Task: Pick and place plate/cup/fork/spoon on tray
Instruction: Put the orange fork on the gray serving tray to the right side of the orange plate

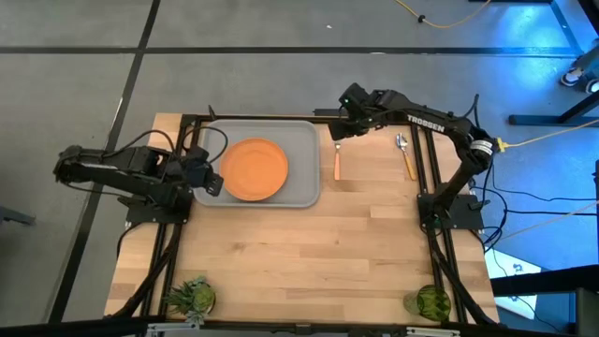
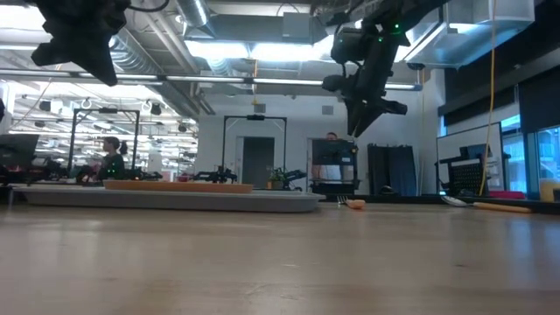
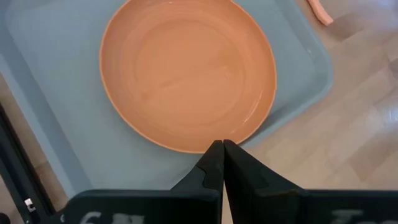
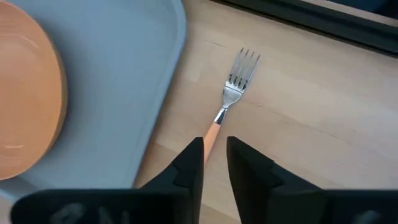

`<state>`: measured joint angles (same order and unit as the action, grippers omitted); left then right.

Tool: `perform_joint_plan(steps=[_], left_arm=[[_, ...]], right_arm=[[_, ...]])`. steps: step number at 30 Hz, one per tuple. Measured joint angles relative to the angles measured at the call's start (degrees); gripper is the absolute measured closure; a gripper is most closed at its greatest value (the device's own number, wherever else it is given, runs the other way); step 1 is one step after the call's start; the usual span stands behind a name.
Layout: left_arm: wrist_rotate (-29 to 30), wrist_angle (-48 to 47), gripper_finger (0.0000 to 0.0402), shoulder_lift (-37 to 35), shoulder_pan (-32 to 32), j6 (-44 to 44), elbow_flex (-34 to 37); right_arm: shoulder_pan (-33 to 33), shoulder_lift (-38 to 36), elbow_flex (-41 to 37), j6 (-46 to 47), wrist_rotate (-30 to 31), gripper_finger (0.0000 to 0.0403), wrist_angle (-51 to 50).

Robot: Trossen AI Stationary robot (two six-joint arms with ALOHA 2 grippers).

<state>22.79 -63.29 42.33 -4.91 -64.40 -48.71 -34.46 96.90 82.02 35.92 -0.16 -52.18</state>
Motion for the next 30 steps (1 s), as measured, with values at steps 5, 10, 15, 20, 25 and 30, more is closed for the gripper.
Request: perform_joint_plan(steps=[5,10,15,20,25,30], left_arm=[[0.0,0.0,0.0401,0.0,0.9,0.0,0.0],[0.0,0.0,0.0401,0.0,1.5,0.0,0.0],[0.0,-0.1,0.0401,0.0,2.1,0.0,0.0],[0.0,-0.1,0.0401,0.0,2.7,0.0,0.0],[0.0,-0.1,0.0401,0.0,2.9,0.0,0.0],[0.0,-0.1,0.0401,0.0,2.9,0.0,0.0]], right_arm=[[0.1,2.4,0.0,0.1,-1.3,0.0322,0.2],[0.1,5.5,0.0,4.5,-1.2,0.0322,0.6],[0.1,9.2,0.0,4.5,-1.2,0.0322,2.6],[0.1,12.5,0.0,5.9,-1.5,0.0322,5.1],[0.1,14.5,0.0,7.8,-1.5,0.0322,5.3],[0.1,15.9,0.0,9.0,-1.5,0.0322,5.4]])
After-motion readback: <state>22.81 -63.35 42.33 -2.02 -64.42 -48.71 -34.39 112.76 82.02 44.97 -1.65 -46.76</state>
